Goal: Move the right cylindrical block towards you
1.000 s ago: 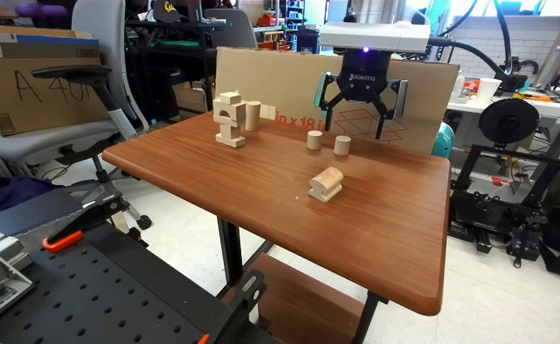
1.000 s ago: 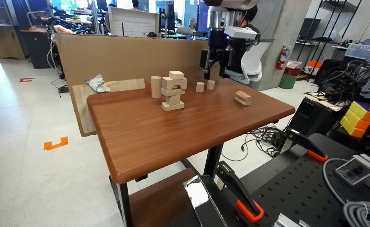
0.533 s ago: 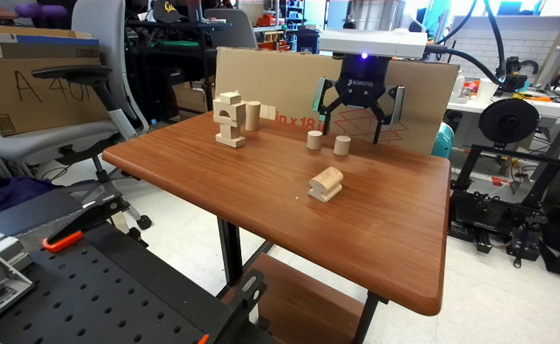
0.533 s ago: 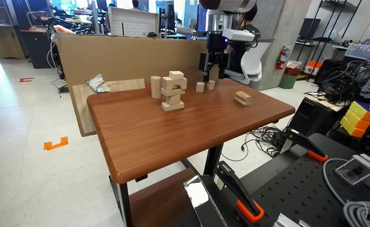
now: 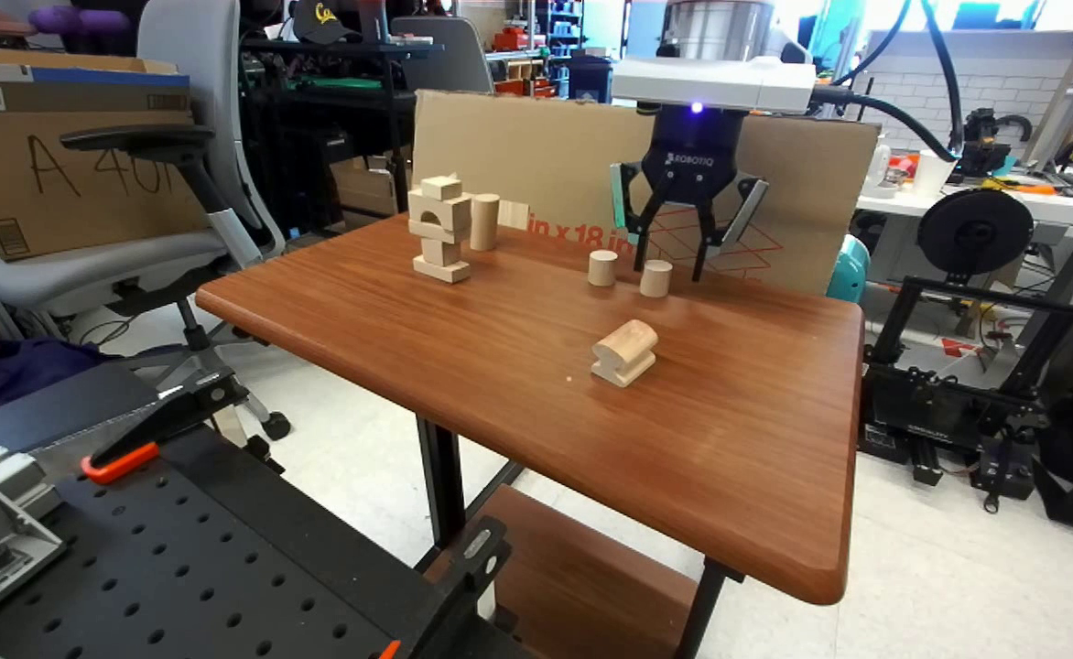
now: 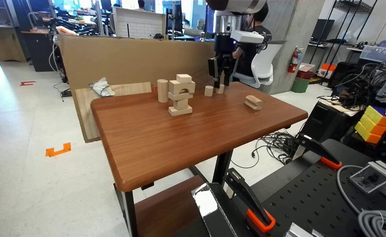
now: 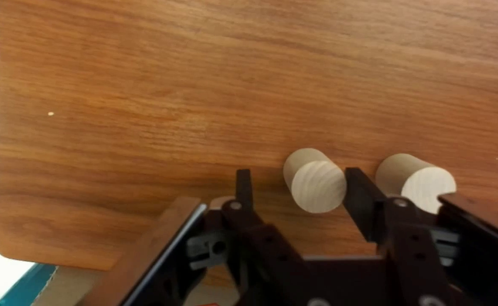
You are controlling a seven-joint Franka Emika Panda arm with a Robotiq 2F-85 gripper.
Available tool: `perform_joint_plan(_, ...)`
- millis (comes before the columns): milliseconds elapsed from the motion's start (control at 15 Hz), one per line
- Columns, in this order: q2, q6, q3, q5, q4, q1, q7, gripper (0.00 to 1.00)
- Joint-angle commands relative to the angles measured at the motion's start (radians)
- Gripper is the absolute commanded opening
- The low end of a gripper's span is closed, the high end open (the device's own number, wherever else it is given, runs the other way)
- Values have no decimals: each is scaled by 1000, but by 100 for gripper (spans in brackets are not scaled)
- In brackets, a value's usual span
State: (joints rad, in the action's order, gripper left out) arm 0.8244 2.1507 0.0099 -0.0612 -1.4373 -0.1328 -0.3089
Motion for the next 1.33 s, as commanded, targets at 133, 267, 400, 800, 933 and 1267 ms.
perform_joint_plan(133,24,-46,-5,-11,46,8,-5,12)
perform_joint_plan(267,4,-45,-1,-7,25,6,-10,8)
perform_joint_plan(400,-29,-45,3,1,-5,-3,-16,8)
perform_joint_plan(800,-136,-72,-21,-2,-115,-28,-11,8)
perform_joint_plan(933,-139,-108,-40,-8,-123,-31,4,8)
perform_joint_plan(1267,-92,-135,-79,-17,-122,-47,32,8)
